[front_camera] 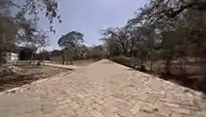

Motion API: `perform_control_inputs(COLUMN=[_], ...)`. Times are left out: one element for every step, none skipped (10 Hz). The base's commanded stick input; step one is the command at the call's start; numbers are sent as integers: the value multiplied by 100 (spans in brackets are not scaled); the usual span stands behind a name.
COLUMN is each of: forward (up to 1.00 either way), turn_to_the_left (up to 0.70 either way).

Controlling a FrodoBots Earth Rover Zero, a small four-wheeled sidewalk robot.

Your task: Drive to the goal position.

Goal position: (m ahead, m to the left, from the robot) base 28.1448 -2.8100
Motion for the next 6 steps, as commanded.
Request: perform_control_inputs(forward=[100,100,100,100,100,100], turn_to_the_left=[0,0,0,0,0,0])
